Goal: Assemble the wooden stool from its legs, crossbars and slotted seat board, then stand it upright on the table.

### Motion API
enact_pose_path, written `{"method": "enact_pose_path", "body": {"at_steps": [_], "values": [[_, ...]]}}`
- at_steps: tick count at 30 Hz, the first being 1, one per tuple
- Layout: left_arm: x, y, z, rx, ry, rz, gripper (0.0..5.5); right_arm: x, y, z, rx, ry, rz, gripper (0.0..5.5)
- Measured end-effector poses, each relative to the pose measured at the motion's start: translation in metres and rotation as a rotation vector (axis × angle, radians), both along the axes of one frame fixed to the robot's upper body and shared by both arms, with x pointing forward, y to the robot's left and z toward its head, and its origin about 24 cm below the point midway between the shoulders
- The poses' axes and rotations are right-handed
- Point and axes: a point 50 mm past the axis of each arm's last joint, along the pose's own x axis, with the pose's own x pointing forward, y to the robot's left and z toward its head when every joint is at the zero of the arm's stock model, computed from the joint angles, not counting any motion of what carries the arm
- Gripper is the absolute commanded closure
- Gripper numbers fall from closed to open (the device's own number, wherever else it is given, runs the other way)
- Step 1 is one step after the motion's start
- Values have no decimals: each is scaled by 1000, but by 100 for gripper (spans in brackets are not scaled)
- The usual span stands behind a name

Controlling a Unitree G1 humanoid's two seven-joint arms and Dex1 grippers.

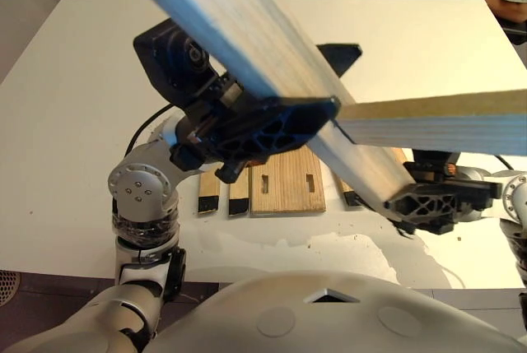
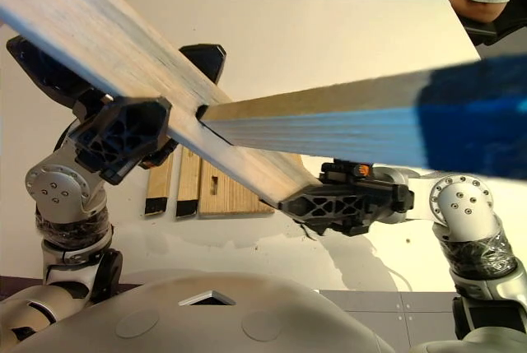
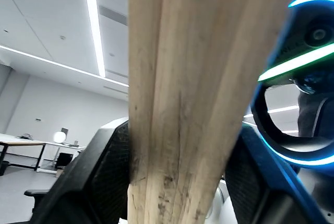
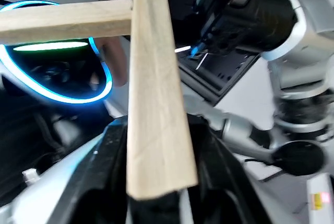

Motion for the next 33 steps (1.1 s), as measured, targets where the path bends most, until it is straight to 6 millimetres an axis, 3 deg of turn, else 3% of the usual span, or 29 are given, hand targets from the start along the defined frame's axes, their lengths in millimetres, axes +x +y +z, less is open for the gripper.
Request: {"method": "enact_pose_path", "body": {"at_steps": [5,12,16,21,26,29,33], "values": [[-5,-5,0,4,-9,-44,331,6,-3,-5,-23,21,-89,289],[-3,0,1,22,-12,1,331,22,-14,-14,-106,76,-213,283],[26,16,-18,114,46,214,331,42,-31,-15,-194,96,-433,283],[61,26,-45,247,114,474,331,52,-35,-18,-308,107,-623,283],[77,23,-43,269,146,596,331,52,-39,-43,-514,91,-792,283],[75,26,-36,296,95,636,331,45,-43,-56,-604,70,-831,283],[47,41,-16,411,-117,608,331,30,-44,-68,-701,11,-842,283]]}}
